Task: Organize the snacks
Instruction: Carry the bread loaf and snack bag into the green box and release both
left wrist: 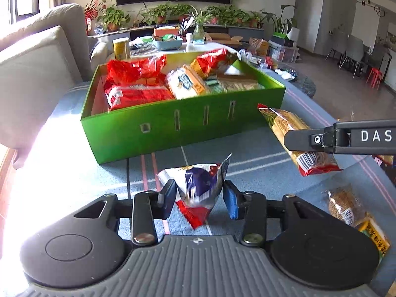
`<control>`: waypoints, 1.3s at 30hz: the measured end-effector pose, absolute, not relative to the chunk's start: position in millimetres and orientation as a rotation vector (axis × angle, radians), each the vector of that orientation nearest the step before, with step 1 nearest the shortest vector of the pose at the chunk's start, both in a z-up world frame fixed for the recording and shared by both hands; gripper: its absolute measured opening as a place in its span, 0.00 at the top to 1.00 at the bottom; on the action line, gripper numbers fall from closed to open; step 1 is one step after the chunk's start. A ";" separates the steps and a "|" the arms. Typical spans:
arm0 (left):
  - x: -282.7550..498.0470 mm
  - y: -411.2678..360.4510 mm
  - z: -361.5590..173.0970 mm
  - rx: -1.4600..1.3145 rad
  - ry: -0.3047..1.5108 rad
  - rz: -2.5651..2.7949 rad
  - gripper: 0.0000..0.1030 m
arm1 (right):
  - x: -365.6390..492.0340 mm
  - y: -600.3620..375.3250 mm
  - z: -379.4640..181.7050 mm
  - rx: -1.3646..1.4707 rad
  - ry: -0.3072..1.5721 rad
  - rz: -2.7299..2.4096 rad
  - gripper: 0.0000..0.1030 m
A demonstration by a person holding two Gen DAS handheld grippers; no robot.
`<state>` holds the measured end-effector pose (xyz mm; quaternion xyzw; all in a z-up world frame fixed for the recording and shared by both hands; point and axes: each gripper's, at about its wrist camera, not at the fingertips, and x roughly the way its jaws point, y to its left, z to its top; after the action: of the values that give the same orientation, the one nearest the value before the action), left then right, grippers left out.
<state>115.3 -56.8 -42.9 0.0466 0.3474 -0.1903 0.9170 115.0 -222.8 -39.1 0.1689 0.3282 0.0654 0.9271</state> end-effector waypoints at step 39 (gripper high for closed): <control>229.5 -53.8 8.3 0.070 0.588 -0.315 0.64 | 265.8 -192.3 4.1 0.358 0.617 0.214 0.45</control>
<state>229.5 -53.8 8.3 0.0343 0.2887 -0.1548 0.9442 265.8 -192.3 4.1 0.1750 0.3013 0.1046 0.9315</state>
